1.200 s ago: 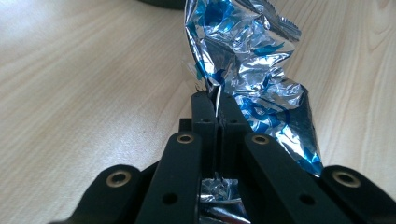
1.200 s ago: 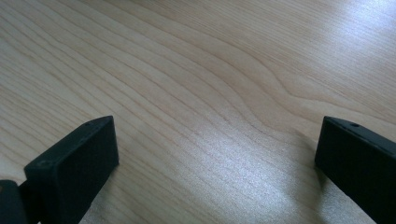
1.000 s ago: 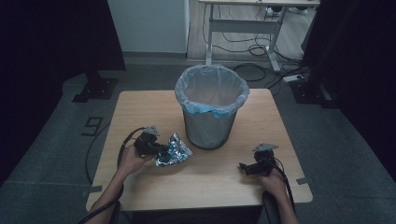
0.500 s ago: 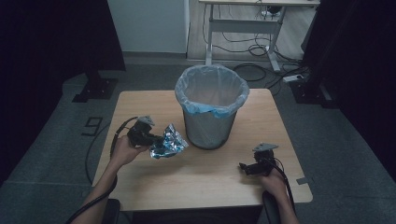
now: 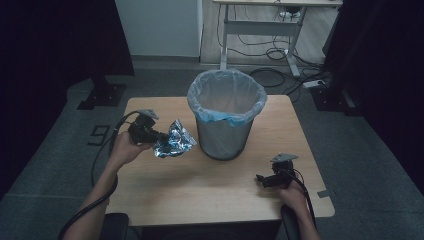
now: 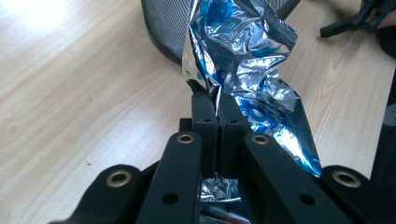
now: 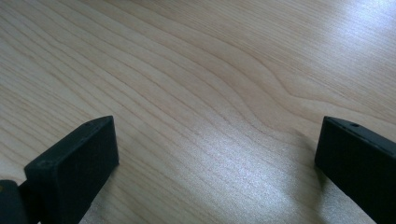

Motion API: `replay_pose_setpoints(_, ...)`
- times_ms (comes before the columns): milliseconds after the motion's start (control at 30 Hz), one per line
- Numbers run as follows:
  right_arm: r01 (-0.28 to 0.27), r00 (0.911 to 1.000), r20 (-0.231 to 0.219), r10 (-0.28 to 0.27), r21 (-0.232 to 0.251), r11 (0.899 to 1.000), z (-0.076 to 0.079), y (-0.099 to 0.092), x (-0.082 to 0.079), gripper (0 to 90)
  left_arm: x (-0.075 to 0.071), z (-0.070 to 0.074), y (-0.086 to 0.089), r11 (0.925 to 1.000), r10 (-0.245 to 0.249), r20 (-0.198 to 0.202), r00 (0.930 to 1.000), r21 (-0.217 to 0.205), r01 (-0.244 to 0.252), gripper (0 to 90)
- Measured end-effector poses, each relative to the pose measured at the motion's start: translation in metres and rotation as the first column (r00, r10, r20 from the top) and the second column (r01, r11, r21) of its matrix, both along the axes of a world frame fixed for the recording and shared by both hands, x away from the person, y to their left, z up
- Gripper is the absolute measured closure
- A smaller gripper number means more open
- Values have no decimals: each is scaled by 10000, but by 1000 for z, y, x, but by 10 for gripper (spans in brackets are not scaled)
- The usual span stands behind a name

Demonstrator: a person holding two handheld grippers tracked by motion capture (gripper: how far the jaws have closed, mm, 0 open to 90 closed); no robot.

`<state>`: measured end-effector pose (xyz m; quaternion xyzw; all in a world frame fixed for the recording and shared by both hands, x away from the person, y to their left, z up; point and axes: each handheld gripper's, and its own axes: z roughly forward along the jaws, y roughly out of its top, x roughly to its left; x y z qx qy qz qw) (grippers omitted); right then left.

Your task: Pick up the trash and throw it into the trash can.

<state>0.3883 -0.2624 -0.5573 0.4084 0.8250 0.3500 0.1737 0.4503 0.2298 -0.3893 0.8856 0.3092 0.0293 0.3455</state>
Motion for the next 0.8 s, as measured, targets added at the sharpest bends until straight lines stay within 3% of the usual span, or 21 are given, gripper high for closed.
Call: replay_pose_setpoints(800,-13,10000,-1,13,-30,10000,0,0,0,0,10,77,28,9976,528,-42,9986,-439,-530,881)
